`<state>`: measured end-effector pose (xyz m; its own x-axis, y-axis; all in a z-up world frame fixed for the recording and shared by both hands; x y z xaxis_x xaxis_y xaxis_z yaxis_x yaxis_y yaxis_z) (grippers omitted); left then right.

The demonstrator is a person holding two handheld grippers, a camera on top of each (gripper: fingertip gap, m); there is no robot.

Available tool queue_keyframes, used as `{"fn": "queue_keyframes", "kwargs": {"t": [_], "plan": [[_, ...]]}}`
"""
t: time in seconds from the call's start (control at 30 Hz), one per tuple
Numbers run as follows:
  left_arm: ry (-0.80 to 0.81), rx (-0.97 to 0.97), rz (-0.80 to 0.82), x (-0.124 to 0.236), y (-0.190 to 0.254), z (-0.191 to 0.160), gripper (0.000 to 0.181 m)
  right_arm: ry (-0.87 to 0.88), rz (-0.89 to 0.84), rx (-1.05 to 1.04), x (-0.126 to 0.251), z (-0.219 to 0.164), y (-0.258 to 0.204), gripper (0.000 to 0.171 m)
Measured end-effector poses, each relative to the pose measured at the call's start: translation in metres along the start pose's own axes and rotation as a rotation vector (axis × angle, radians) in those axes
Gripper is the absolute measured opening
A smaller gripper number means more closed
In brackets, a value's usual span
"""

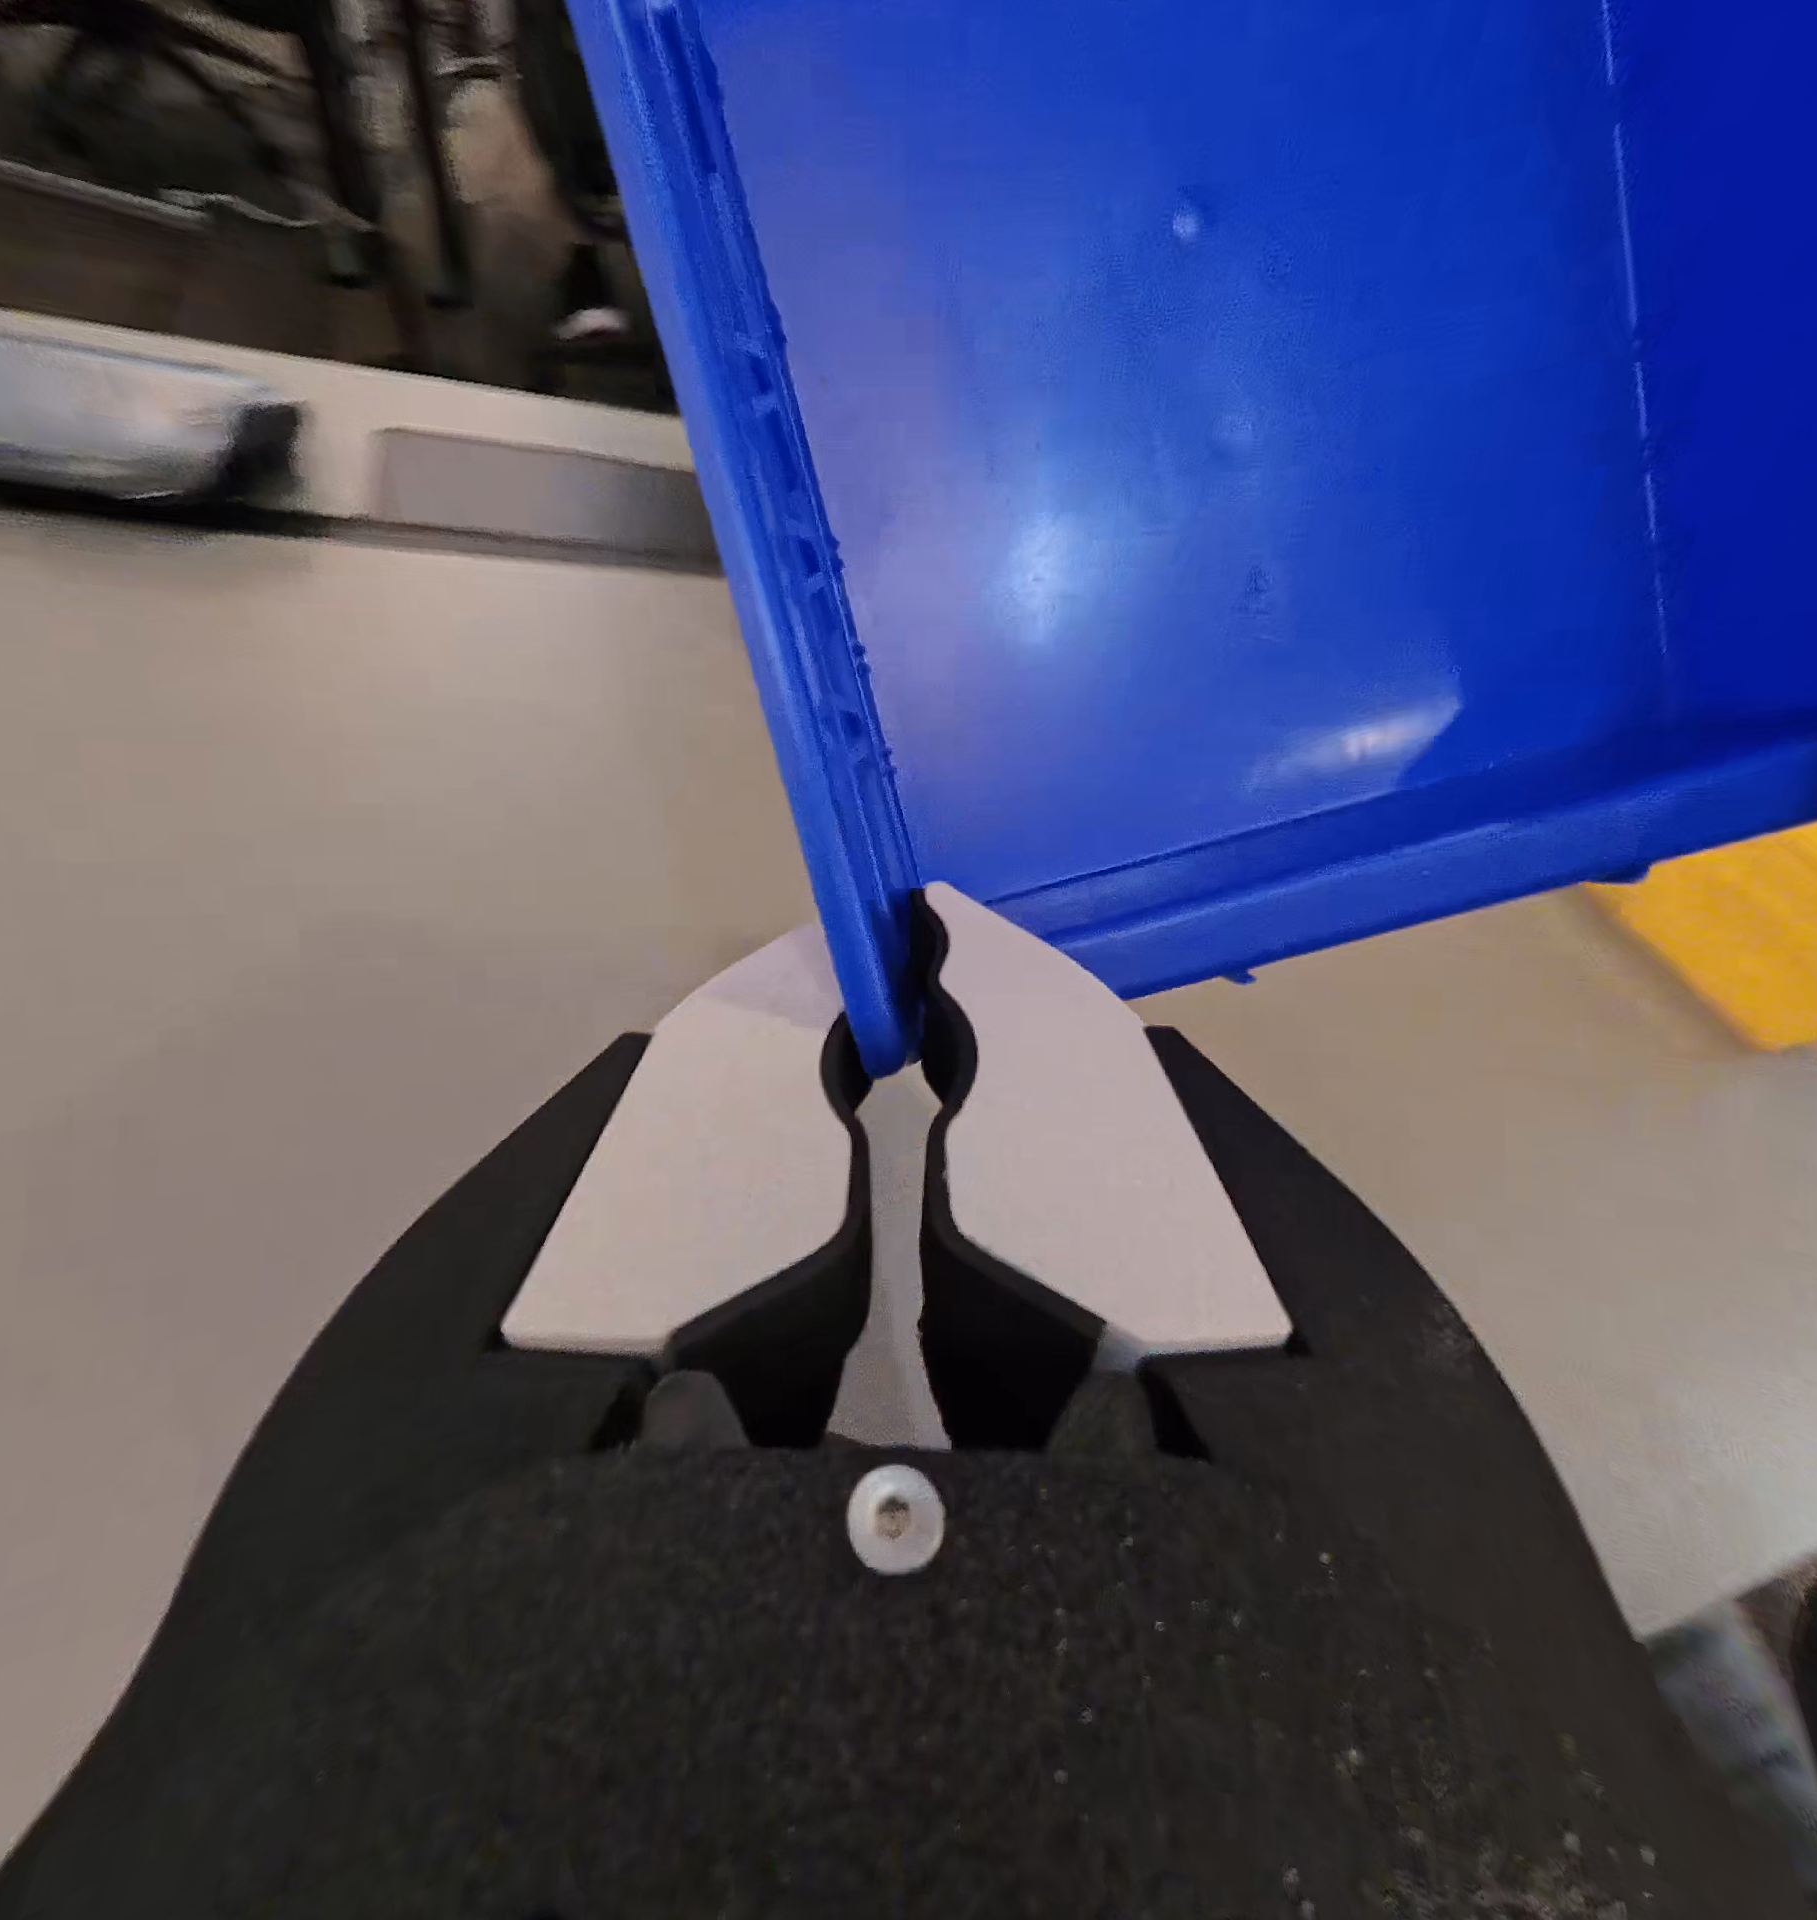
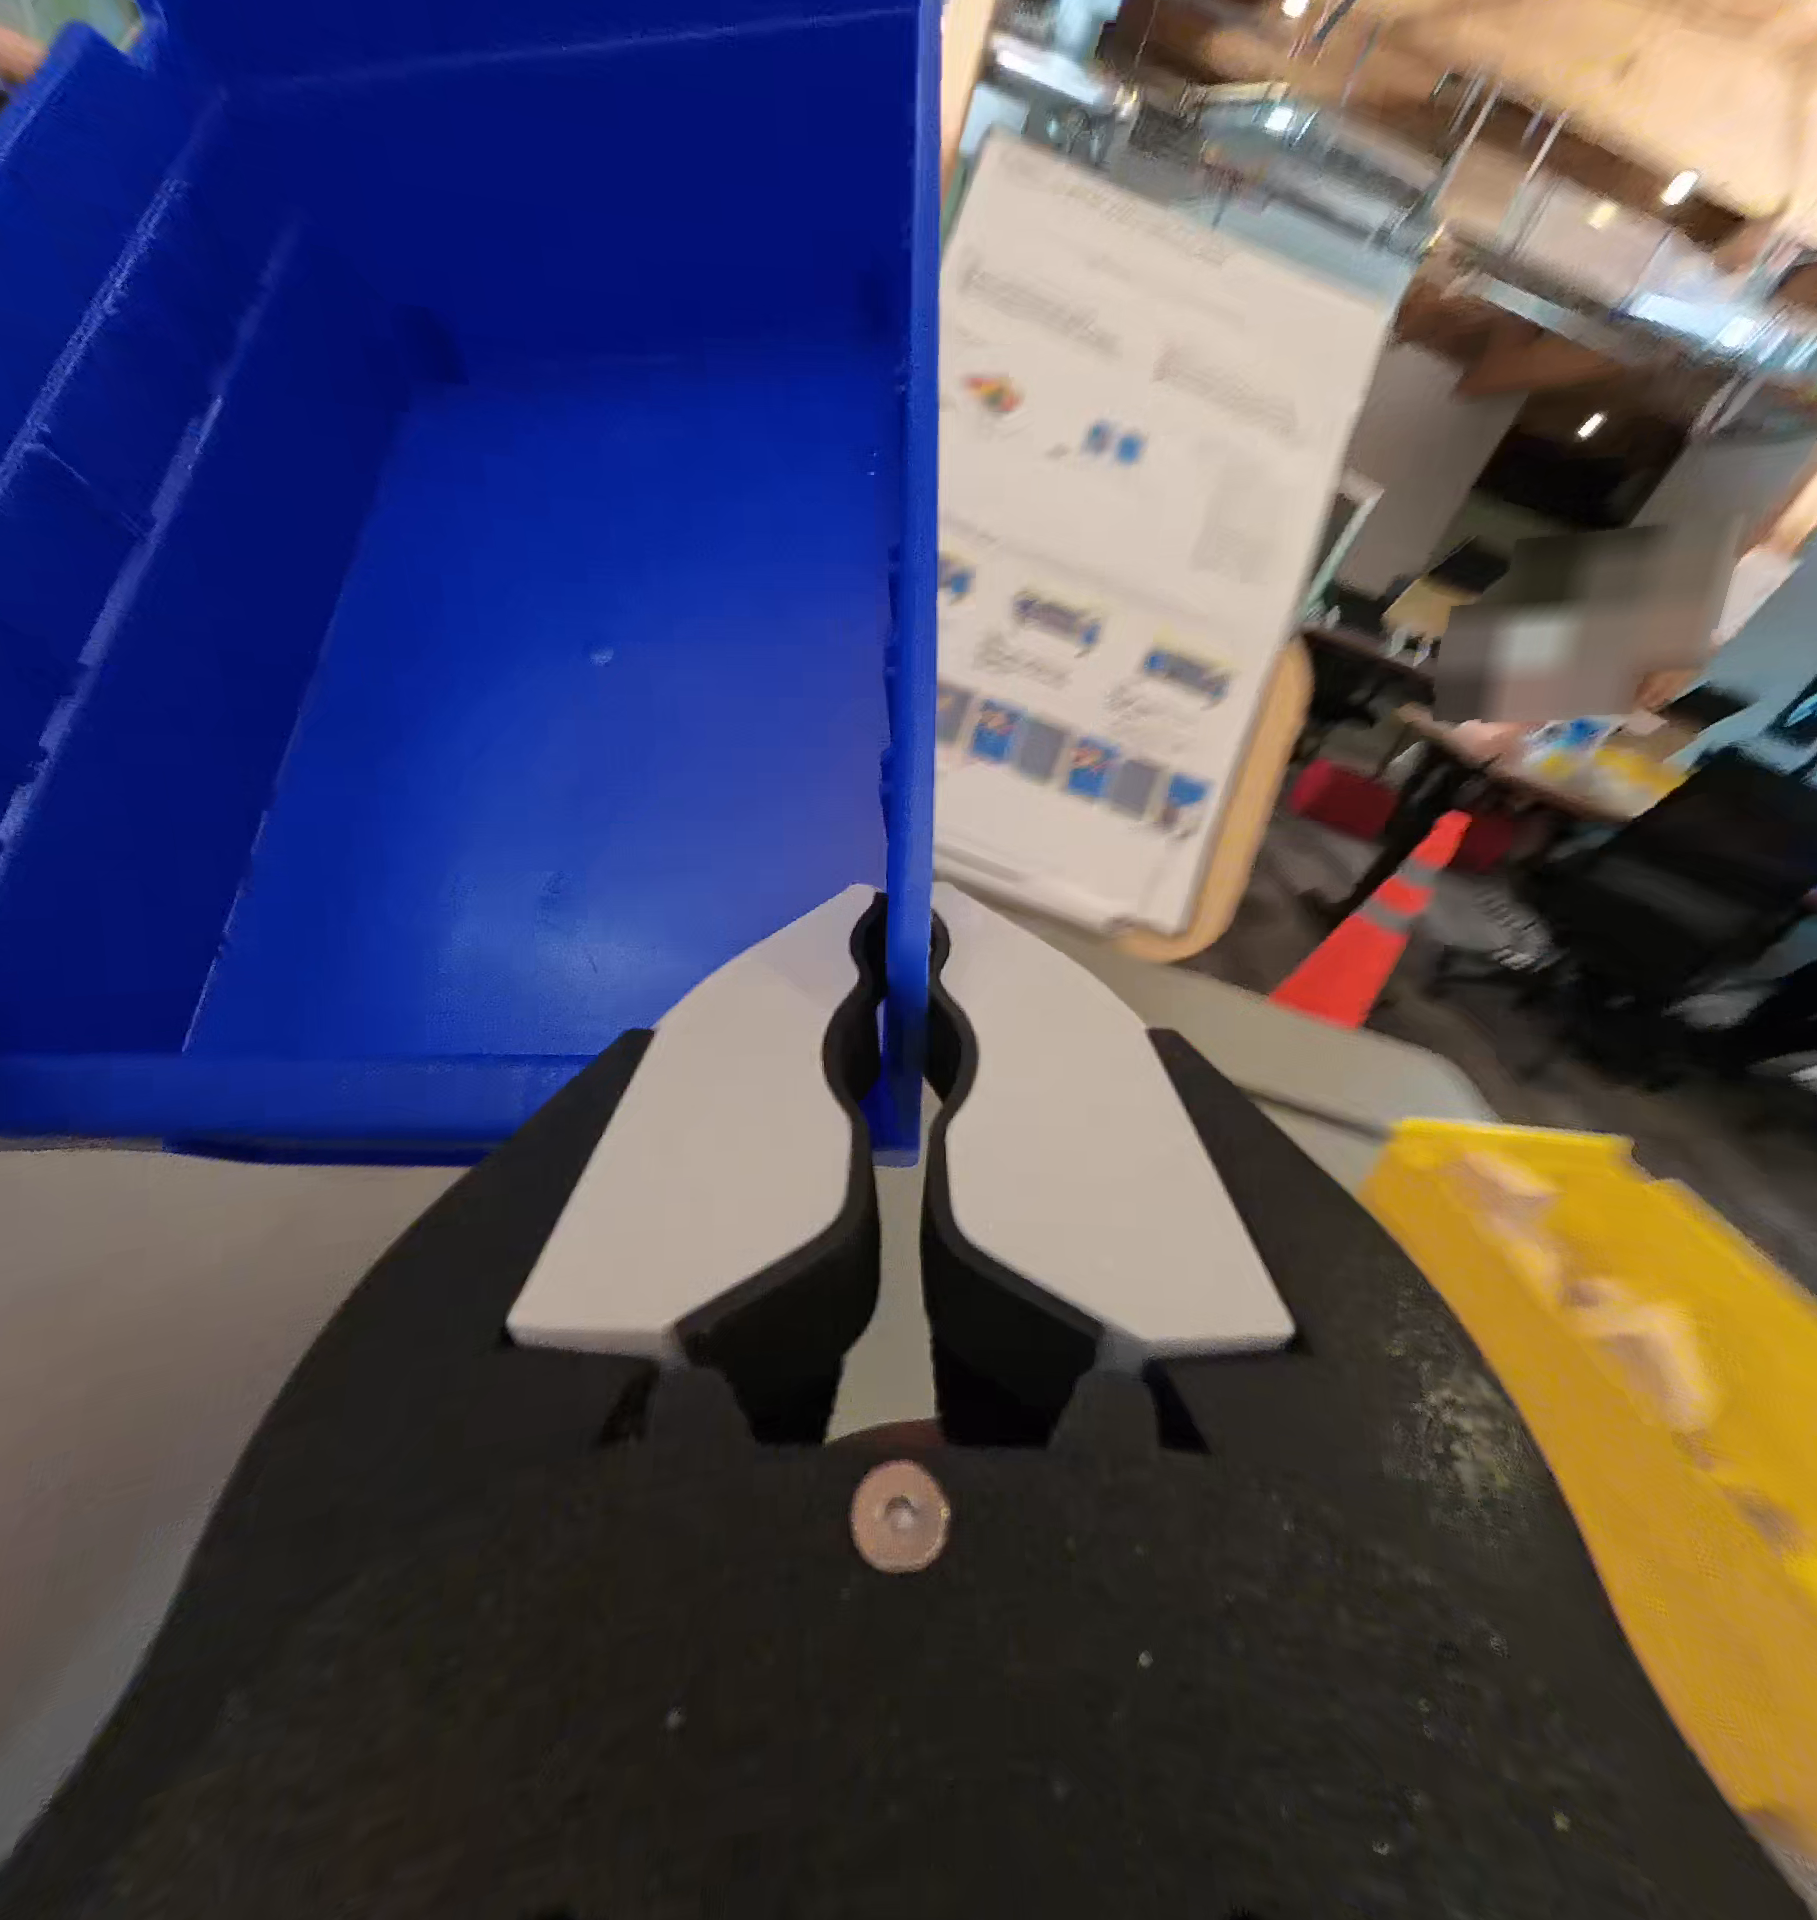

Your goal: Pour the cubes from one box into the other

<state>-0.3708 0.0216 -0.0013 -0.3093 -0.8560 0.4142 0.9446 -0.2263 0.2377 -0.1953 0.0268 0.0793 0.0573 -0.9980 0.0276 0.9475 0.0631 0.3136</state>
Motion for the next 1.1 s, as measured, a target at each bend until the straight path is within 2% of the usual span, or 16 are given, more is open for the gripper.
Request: {"fn": "queue_keyframes", "kwargs": {"t": [0.1, 0.2, 0.37, 0.53, 0.87, 0.97, 1.0, 1.07, 1.1], "plan": [[-0.05, -0.006, 0.135, 0.017, -0.064, -0.021, 0.003, -0.083, 0.067, -0.138, -0.01, -0.032, -0.067, 0.003], [-0.137, -0.026, 0.206, 0.013, -0.103, -0.044, 0.002, -0.195, 0.108, -0.196, -0.022, -0.068, -0.109, 0.002], [-0.222, -0.025, 0.251, -0.015, -0.132, -0.075, 0.002, -0.36, 0.161, -0.222, -0.048, -0.117, -0.139, 0.003], [-0.265, -0.015, 0.293, -0.037, -0.153, -0.086, 0.002, -0.53, 0.225, -0.256, -0.06, -0.158, -0.161, 0.002], [-0.195, -0.007, 0.283, -0.051, -0.184, -0.07, 0.003, -0.526, 0.282, -0.36, -0.07, -0.153, -0.187, 0.009], [-0.202, -0.004, 0.251, -0.048, -0.184, -0.071, 0.003, -0.518, 0.378, -0.295, -0.062, -0.148, -0.195, 0.03], [-0.205, 0.022, 0.245, -0.045, -0.185, -0.071, 0.008, -0.5, 0.394, -0.256, -0.057, -0.143, -0.191, 0.031], [-0.18, 0.082, 0.218, -0.032, -0.186, -0.065, 0.036, -0.412, 0.412, -0.19, -0.044, -0.124, -0.167, 0.033], [-0.161, 0.102, 0.203, -0.024, -0.186, -0.062, 0.041, -0.364, 0.424, -0.176, -0.036, -0.114, -0.148, 0.035]]}}
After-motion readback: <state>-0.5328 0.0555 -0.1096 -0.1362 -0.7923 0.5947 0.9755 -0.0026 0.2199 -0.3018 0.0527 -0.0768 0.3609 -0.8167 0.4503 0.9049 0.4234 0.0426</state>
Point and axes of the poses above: each gripper's, where its closed fingertips meet, x back along the fingers, z out of its top, y = z × x across the jaws, the point moved 1 cm from there along x, back along the fingers, and after that the axes turned 1 degree about -y, right-handed, at the moved point
